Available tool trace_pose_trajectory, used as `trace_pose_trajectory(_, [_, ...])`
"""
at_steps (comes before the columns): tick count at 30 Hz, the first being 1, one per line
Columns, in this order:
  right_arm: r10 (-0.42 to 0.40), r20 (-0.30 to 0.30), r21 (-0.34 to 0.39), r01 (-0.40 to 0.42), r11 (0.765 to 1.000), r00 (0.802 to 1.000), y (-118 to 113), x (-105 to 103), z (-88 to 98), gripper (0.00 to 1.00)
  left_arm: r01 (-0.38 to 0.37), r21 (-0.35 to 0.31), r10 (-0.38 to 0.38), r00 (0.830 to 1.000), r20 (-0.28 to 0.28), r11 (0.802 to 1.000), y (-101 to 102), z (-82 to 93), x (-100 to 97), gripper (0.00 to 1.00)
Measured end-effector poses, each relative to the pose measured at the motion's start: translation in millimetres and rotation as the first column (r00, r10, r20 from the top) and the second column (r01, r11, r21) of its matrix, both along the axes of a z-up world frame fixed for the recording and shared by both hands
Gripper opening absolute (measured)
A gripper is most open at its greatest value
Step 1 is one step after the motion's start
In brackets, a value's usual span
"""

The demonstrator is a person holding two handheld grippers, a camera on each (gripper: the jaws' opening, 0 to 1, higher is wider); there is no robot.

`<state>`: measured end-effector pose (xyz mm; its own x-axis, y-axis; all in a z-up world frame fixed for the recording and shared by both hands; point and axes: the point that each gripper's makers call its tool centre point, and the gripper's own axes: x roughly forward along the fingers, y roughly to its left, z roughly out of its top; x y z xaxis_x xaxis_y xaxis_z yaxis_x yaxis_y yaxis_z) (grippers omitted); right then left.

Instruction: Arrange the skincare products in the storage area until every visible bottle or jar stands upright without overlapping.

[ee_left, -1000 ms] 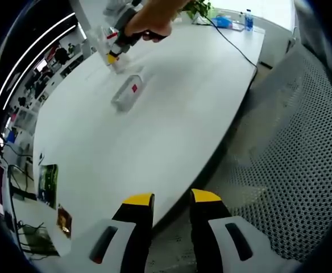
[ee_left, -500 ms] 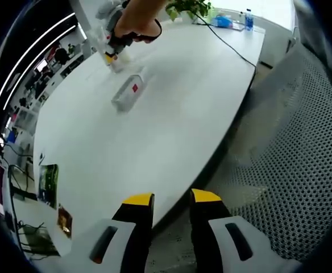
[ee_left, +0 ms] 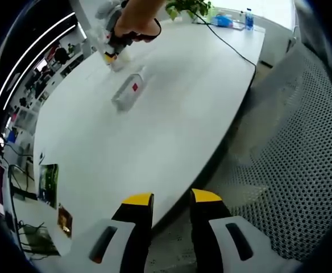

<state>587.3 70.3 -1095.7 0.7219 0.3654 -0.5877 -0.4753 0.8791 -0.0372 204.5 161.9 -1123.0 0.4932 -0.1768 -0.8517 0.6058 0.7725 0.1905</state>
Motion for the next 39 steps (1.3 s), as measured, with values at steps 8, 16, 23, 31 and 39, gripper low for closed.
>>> trace_pose_trajectory(8, [0.034,-0.001,0.043,-0.034,0.999,0.999,-8.2,-18.7,11.9,0.33,0.001,-0.001,-0.001,1.000,-0.005,1.000,0.0,-0.3,-0.3,0.27])
trace_pose_trajectory(16, [0.121,-0.037,0.178,-0.112,0.978,0.992,-25.0,-84.3,25.2,0.60,0.015,-0.005,-0.015,1.000,-0.016,1.000,-3.3,-1.8,-2.4,0.30])
trace_pose_trajectory(23, [0.068,-0.082,0.246,-0.046,0.968,0.994,-70.2,-150.3,31.9,0.60,0.008,-0.065,-0.009,1.000,-0.023,0.998,-9.1,4.2,-1.1,0.30])
trace_pose_trajectory(31, [0.057,-0.048,0.266,-0.042,0.963,0.997,-109.4,-191.7,50.0,0.60,-0.001,-0.166,0.009,0.999,0.047,0.986,-15.7,40.4,52.3,0.35])
trace_pose_trajectory(39, [0.053,-0.016,0.298,-0.046,0.953,0.998,-130.3,-231.1,69.6,0.61,0.060,-0.178,-0.043,0.994,0.098,0.982,-31.2,46.2,151.6,0.40])
